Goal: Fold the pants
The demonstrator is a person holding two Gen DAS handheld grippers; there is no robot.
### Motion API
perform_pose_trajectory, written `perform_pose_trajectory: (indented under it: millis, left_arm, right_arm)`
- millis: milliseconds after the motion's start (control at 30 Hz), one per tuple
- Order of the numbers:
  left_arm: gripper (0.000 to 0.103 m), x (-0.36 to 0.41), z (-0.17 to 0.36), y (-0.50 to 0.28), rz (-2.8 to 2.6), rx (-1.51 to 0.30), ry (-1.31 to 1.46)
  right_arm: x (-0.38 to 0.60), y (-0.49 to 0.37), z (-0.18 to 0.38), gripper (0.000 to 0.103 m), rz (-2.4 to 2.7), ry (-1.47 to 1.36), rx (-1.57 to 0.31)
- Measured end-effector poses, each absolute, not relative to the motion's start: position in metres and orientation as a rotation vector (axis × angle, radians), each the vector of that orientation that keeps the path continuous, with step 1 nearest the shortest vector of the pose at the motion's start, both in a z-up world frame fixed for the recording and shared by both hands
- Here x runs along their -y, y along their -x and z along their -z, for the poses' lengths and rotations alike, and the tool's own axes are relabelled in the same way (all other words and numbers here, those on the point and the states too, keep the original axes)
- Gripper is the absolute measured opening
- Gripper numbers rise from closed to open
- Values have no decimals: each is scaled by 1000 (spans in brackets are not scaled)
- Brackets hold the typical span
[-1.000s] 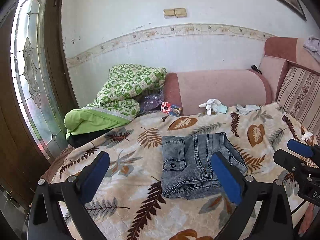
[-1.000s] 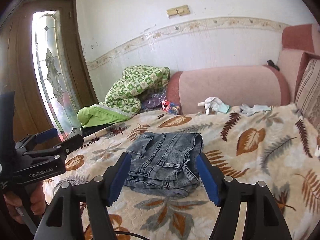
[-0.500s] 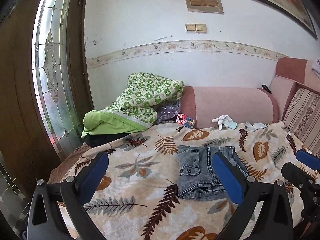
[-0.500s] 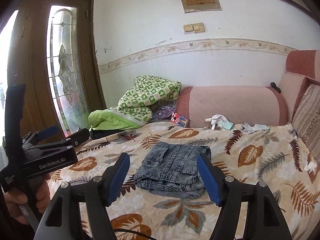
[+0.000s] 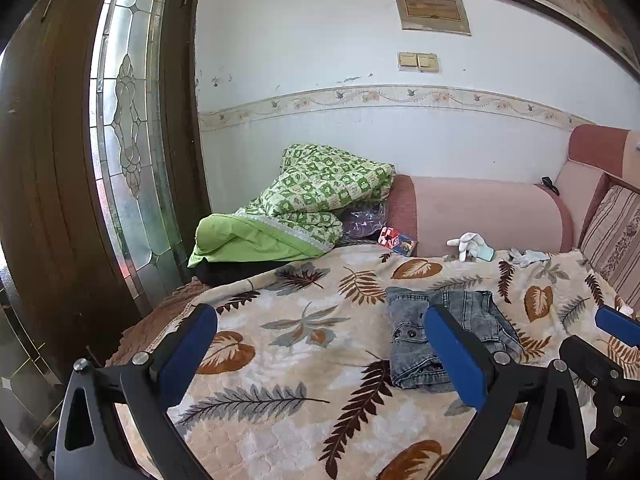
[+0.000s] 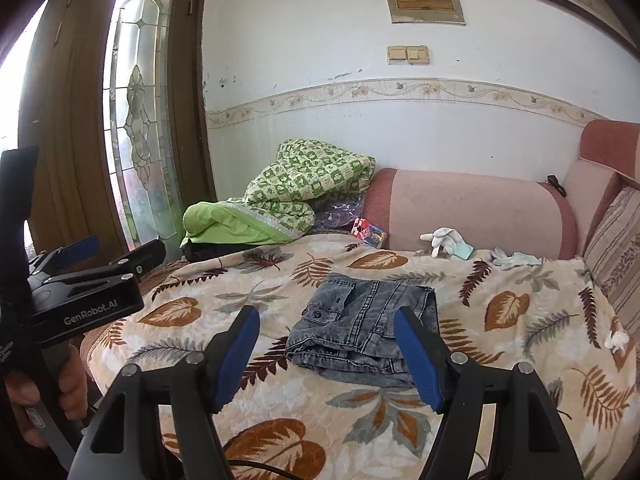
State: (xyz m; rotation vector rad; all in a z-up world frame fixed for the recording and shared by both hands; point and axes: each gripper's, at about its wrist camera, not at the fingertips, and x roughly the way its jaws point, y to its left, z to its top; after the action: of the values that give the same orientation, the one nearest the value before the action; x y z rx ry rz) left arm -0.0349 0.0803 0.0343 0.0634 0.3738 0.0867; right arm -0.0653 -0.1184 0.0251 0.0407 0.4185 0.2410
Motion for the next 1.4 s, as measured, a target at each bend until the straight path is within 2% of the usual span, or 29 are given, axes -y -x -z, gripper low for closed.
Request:
perform_pose_trajectory:
  millis: [800,1400]
  left_arm:
    - [103,-85,-38,63,-70,-347,-99]
    - [103,-71,-33,55,-19,-360,-106]
  right_arm:
    - [107,93,-44,73,-215,8,-386]
    - [120,80,-31,73,-187,-13,-411]
